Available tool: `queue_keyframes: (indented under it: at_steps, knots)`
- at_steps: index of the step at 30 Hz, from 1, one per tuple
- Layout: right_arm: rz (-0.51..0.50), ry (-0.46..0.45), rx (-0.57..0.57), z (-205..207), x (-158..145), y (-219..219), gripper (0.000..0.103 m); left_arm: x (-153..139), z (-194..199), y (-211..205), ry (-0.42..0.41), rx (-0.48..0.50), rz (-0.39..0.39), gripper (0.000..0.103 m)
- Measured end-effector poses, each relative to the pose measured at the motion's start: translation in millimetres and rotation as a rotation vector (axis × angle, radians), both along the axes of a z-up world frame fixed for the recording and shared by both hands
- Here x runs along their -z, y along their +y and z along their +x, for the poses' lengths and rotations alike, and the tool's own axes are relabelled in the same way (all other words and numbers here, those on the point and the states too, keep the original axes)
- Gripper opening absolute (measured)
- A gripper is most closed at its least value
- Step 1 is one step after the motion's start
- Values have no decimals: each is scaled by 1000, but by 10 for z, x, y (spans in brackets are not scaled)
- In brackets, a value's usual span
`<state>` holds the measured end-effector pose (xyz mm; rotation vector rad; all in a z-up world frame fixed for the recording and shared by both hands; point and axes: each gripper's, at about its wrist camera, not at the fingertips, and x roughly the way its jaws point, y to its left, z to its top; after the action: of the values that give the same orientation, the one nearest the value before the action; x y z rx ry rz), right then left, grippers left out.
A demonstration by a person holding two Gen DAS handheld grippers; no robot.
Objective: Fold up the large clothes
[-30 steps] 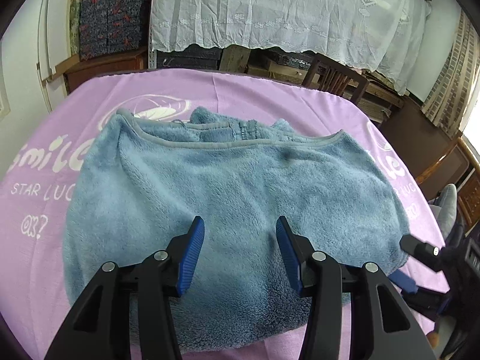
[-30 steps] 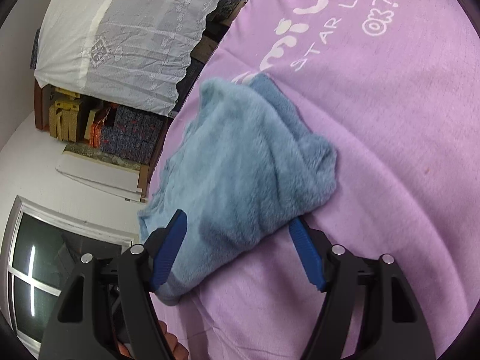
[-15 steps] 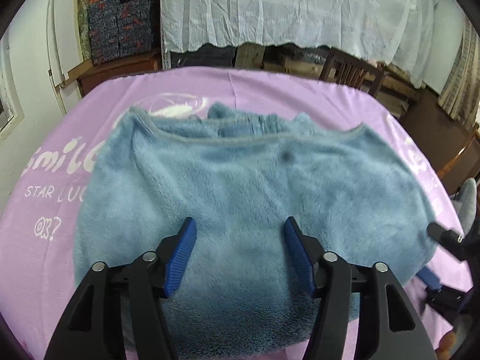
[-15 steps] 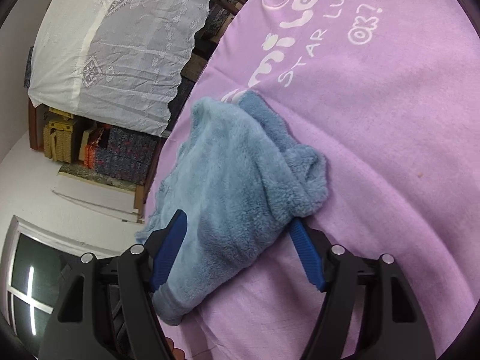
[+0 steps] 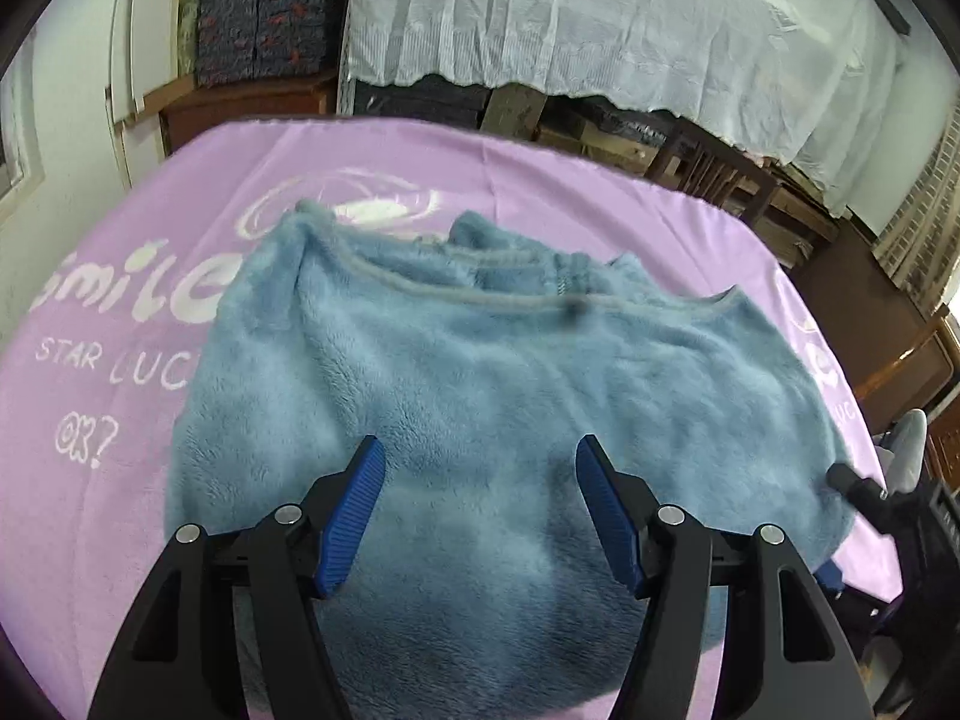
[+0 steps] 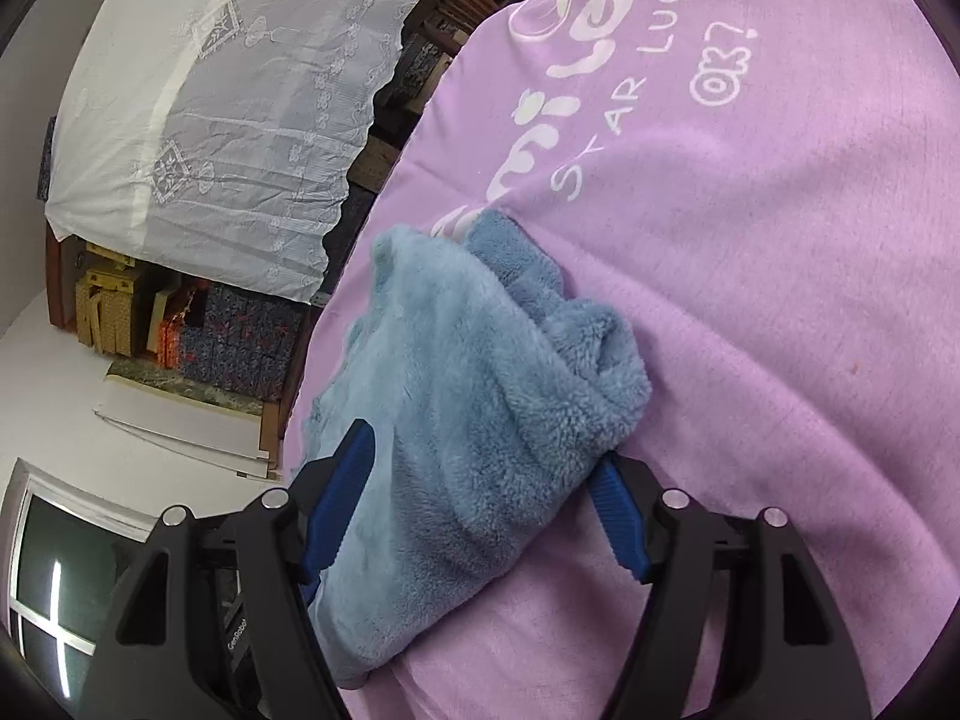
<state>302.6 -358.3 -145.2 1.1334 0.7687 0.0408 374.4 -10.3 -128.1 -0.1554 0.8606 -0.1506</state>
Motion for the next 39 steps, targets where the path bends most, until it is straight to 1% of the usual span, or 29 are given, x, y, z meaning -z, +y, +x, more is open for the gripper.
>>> queue_keyframes:
  at_steps: [2,3,4,5,6,7,9,10,13,15,17,19,21,23,25,27,29,30,31,32,34,35,36,39]
  knots:
    - [-11,1,9,69,-8,-11,67,19,-8,-68,-4,7,46,68]
    - [-25,1,24,129,-11,-31,67,22,-29,-137,-13,15,91,68]
    - [-33,1,32,161,-9,-40,66,28,-46,-174,-23,14,117,69]
    - [-42,2,33,185,-10,-39,66,23,-68,-195,-29,10,127,68]
    - [-56,2,29,210,-14,-25,65,10,-84,-199,-29,9,121,68]
    - [-62,5,23,205,-14,-11,64,-20,-104,-185,-27,15,94,69]
    - [-21,-3,-1,129,-6,26,65,-72,-117,-160,-27,35,36,70]
    - [-8,-11,-9,107,-4,37,65,-68,-103,-152,-24,36,33,72]
    - [-44,-11,2,172,4,5,60,42,-38,-176,3,24,78,73]
    - [-48,-19,16,230,18,-42,55,47,-48,-232,-6,32,109,77]
    - [-73,-27,6,295,30,-49,48,70,-45,-285,-4,46,128,84]
    - [-100,-33,0,314,25,-21,47,85,-26,-297,0,53,132,86]
    - [-124,-34,-11,327,14,7,47,73,-15,-258,6,47,110,85]
    - [-159,-33,-50,372,-1,43,48,-8,-27,-125,3,25,33,78]
    - [-189,-38,-75,397,-14,80,48,-95,-35,16,-5,7,-38,78]
    - [-192,-41,-74,400,-15,83,48,-130,-5,87,-6,-3,-59,78]
    - [-195,-39,-74,407,-20,94,49,-72,76,124,20,-13,-46,79]
    - [-201,-41,-76,407,-23,103,49,17,153,106,53,-5,-22,80]
    - [-207,-43,-80,404,-23,111,49,64,188,64,59,7,9,87]
    - [-210,-44,-83,392,-19,116,49,95,199,-21,41,27,66,93]
    - [-217,-42,-87,402,-25,140,49,149,174,-168,9,26,170,96]
    - [-219,-41,-87,405,-23,141,48,156,154,-202,-3,18,189,96]
    - [-222,-38,-86,404,-24,146,48,154,157,-197,-1,15,185,96]
    - [-210,-26,-82,410,-26,139,47,155,190,-112,21,23,124,98]
